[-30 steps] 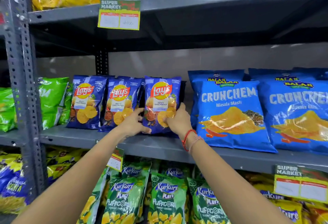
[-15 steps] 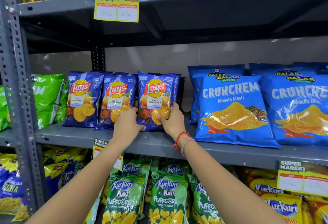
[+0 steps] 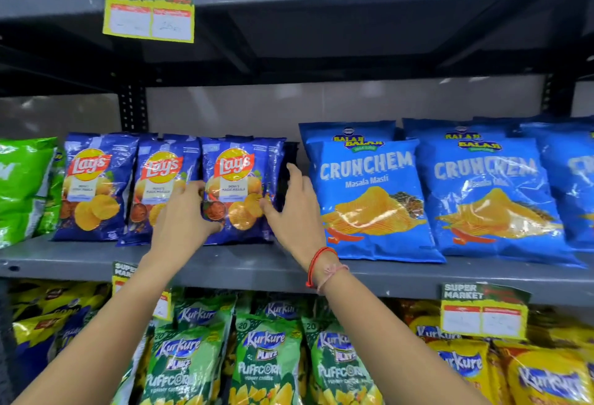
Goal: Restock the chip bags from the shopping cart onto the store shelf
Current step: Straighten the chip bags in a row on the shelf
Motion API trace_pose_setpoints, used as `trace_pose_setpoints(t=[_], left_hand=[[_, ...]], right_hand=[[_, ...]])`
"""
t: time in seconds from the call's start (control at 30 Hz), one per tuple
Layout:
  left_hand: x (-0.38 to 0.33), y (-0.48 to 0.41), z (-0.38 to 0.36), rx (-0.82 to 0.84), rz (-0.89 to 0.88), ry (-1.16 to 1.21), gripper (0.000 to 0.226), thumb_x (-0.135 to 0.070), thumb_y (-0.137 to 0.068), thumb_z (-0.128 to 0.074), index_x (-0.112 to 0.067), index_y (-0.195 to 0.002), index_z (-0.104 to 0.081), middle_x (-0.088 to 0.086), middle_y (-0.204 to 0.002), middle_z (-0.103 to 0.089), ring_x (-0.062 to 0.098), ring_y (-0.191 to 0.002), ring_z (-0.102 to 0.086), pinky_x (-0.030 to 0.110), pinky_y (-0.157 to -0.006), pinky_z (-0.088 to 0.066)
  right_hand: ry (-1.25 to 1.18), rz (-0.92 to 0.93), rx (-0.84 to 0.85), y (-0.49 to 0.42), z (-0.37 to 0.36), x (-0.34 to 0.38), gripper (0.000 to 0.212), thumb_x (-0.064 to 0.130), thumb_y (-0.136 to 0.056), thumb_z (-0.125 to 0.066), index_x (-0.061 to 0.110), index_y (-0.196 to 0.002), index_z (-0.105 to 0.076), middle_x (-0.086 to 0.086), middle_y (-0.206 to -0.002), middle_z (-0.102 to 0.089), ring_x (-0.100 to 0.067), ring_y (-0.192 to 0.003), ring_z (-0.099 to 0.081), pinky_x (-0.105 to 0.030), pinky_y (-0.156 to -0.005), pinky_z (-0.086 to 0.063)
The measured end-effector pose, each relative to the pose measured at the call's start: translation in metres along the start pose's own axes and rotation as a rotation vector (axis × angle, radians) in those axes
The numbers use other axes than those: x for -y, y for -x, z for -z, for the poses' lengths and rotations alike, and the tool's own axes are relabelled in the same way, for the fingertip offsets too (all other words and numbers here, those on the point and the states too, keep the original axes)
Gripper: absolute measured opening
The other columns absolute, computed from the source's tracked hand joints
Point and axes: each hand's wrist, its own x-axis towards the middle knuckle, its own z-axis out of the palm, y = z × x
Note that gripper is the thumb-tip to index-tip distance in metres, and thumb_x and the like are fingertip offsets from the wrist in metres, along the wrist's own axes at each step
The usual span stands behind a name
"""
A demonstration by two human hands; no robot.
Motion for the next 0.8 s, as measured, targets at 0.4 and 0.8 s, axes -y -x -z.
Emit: trace_pose_setpoints(t=[0.4,0.8], left_hand=[[-0.191,0.024,-0.037,-0.004,-0.362,0.594,0.055,-0.015,-0.071,-0.078,-0.014,-0.121,-0.055,0.007,-0.116,-0.058,0.02,-0.091,-0.061,0.042,-0.081,-0.055],[-0.34,0.024,-0.138,0.495,-0.024,0.718,0.089,-0.048,-0.08,-0.063,-0.009,-0.146,-0.018,0.012,-0.154,-0.025,0.027,-0.137,-0.032,0.029,-0.102,-0.033]], right_hand=[[0.079,0.06,-0.343,-0.002,0.169,-0.058,0.04,0.017,-0.084,-0.066,0.005,-0.12,-0.055,-0.013,-0.116,-0.059,-0.028,-0.107,-0.055,-0.027,-0.092,-0.039],[0.107,-0.707,-0.216,0.016,0.284,-0.196,0.101,0.068,-0.067,-0.066,0.006,-0.141,-0.034,-0.015,-0.144,-0.046,-0.032,-0.133,-0.044,-0.038,-0.106,-0.036]])
